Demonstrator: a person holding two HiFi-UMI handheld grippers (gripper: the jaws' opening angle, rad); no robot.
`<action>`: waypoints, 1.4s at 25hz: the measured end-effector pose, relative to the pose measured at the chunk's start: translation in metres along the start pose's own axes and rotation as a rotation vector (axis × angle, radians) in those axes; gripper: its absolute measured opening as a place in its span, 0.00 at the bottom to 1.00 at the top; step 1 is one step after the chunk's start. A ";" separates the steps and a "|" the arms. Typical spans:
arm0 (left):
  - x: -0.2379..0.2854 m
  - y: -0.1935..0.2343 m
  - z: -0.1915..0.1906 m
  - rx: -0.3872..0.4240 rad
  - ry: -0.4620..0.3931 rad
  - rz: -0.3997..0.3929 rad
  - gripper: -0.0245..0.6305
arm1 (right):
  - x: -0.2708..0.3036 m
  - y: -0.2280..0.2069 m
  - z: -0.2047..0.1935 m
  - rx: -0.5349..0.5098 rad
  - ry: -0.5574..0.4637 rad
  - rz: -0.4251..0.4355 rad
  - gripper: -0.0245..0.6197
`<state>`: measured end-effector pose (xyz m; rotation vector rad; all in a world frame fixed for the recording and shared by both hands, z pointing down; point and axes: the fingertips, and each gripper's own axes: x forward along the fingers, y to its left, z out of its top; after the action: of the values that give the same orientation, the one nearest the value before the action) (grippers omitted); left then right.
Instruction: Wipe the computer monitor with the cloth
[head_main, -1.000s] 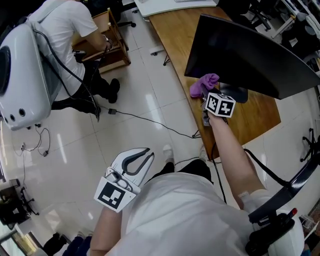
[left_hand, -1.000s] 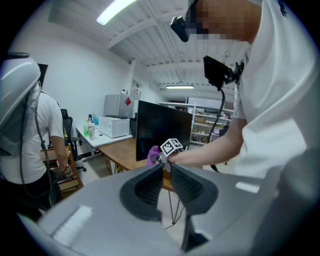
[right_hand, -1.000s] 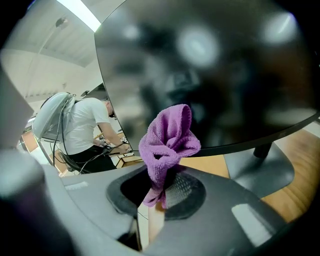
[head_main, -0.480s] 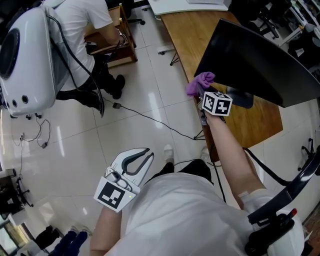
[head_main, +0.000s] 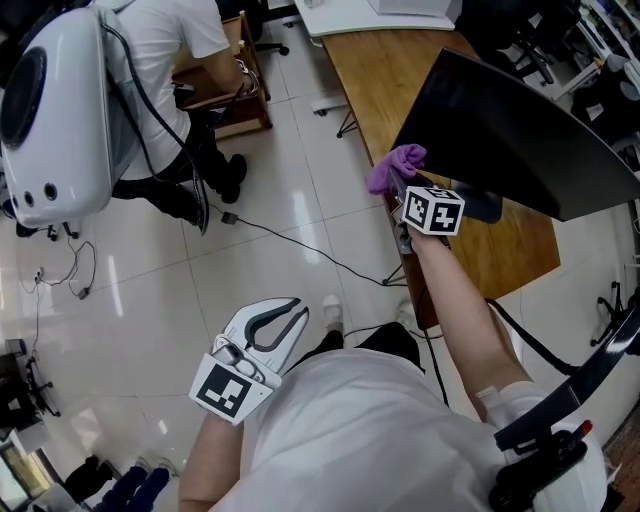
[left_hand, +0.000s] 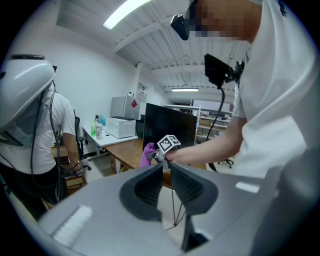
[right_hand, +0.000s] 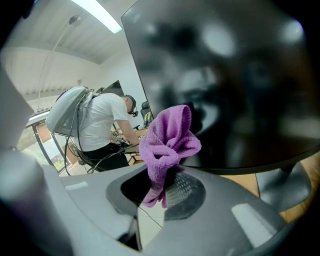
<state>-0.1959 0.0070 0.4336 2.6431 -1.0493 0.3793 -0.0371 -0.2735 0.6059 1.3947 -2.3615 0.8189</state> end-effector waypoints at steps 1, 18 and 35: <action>0.000 0.000 0.001 0.001 -0.004 -0.003 0.15 | -0.002 0.002 0.005 -0.002 -0.007 0.003 0.12; 0.012 0.004 0.011 0.037 -0.070 -0.057 0.15 | -0.042 0.035 0.082 -0.047 -0.099 0.037 0.12; 0.018 0.003 0.018 0.061 -0.117 -0.092 0.15 | -0.081 0.076 0.175 -0.128 -0.205 0.107 0.12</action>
<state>-0.1828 -0.0132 0.4234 2.7860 -0.9591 0.2433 -0.0548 -0.2920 0.4004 1.3681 -2.6115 0.5620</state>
